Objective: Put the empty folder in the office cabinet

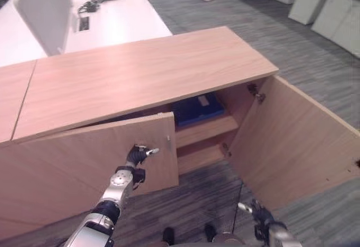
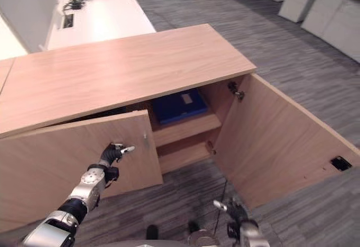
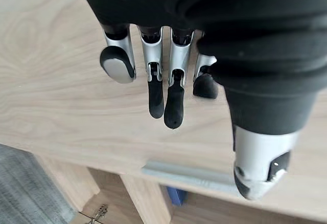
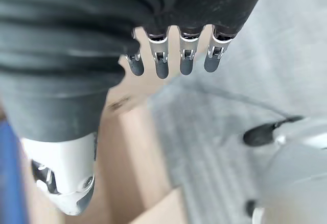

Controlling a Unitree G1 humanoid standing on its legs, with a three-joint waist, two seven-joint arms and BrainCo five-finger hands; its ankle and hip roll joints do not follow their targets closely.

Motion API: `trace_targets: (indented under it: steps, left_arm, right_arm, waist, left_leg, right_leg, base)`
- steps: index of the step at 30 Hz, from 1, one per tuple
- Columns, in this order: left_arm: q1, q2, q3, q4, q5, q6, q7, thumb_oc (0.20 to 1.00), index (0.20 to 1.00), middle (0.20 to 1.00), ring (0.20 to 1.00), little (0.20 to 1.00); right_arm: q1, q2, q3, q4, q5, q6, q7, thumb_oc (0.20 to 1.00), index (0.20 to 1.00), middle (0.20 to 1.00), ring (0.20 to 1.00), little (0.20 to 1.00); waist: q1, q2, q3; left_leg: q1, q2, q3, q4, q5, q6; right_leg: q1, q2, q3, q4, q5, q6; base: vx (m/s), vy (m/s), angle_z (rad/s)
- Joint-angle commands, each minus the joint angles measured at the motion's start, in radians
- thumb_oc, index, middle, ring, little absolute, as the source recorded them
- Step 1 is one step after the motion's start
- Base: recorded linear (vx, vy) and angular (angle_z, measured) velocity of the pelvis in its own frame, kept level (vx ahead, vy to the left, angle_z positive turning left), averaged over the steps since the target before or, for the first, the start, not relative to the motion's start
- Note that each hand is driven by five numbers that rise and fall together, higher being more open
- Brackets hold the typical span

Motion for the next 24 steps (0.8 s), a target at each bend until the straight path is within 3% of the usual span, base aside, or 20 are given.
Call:
trace_targets:
  steps: [1,9,18,19,21,22,23,24]
  left_arm:
    - [-0.159,0.087,0.091,0.045,-0.041,-0.057,0.031,1.000,1.000,1.000,1.000,1.000]
    - [-0.244,0.212,0.133,0.171,-0.017,-0.049,0.030,1.000,1.000,1.000,1.000,1.000]
    - [-0.155,0.125,0.128,0.070,-0.006,-0.060,0.030,1.000,1.000,1.000,1.000,1.000]
    - [-0.121,0.085,0.108,0.016,0.005,-0.060,0.033,1.000,1.000,1.000,1.000,1.000]
    - [-0.032,0.044,0.098,-0.057,0.015,-0.056,0.021,1.000,1.000,1.000,1.000,1.000]
    - [-0.031,0.044,0.098,-0.057,0.016,-0.056,0.021,1.000,1.000,1.000,1.000,1.000]
    - [0.035,0.002,0.084,-0.080,0.024,-0.049,0.001,1.000,1.000,1.000,1.000,1.000]
    - [0.071,-0.010,0.068,-0.083,0.048,-0.045,-0.011,1.000,1.000,1.000,1.000,1.000]
  right_arm:
    - [-0.044,-0.030,0.015,-0.005,-0.006,-0.032,0.023,1.000,1.000,1.000,1.000,1.000]
    - [-0.015,-0.021,0.003,0.026,0.008,-0.031,0.042,1.000,1.000,1.000,1.000,1.000]
    - [-0.002,-0.006,-0.046,0.046,0.011,-0.026,0.032,1.000,1.000,1.000,1.000,1.000]
    - [-0.041,0.002,-0.062,0.049,0.004,-0.027,0.013,1.000,1.000,1.000,1.000,1.000]
    - [-0.060,0.011,-0.069,0.048,-0.007,-0.026,0.003,1.000,1.000,1.000,1.000,1.000]
    - [-0.060,0.011,-0.069,0.048,-0.007,-0.026,0.003,1.000,1.000,1.000,1.000,1.000]
    - [-0.055,0.020,-0.079,0.051,-0.007,-0.023,0.003,1.000,1.000,1.000,1.000,1.000]
    - [-0.050,0.019,-0.087,0.049,-0.012,-0.021,0.006,1.000,1.000,1.000,1.000,1.000]
  waist:
    - [0.000,0.025,-0.048]
    - [-0.022,0.005,-0.065]
    - [-0.010,0.003,-0.050]
    - [0.025,0.012,-0.010]
    - [0.066,0.024,0.000]
    - [0.065,0.024,0.000]
    - [0.075,0.020,-0.006]
    - [0.081,0.019,-0.012]
  left_leg:
    - [0.010,0.079,0.034,0.019,-0.050,-0.088]
    - [0.037,0.068,0.106,0.012,-0.086,-0.073]
    - [0.039,0.053,0.090,0.012,-0.100,-0.058]
    - [0.029,0.071,0.109,0.012,-0.094,-0.065]
    - [0.010,0.099,0.141,0.020,-0.082,-0.079]
    - [0.010,0.099,0.140,0.020,-0.082,-0.079]
    - [-0.002,0.102,0.152,0.021,-0.070,-0.082]
    - [-0.006,0.103,0.153,0.020,-0.068,-0.084]
  right_leg:
    - [-0.014,0.023,0.046,0.030,-0.050,0.041]
    - [-0.040,-0.002,0.070,0.026,-0.031,0.080]
    - [-0.065,-0.017,0.028,0.076,-0.043,0.088]
    - [-0.119,-0.047,-0.119,0.148,-0.033,0.094]
    - [-0.117,-0.119,-0.343,0.181,-0.047,0.091]
    - [-0.116,-0.119,-0.344,0.181,-0.047,0.091]
    - [-0.096,-0.153,-0.379,0.177,-0.029,0.089]
    - [-0.089,-0.172,-0.364,0.176,-0.020,0.093]
  base:
    - [0.04,0.114,-0.58]
    - [0.02,0.090,-0.33]
    - [-0.03,0.029,0.01]
    - [-0.21,-0.112,-0.13]
    - [-0.18,-0.116,-0.36]
    - [-0.11,-0.088,-0.54]
    - [-0.08,-0.097,-0.46]
    - [-0.09,-0.151,-0.36]
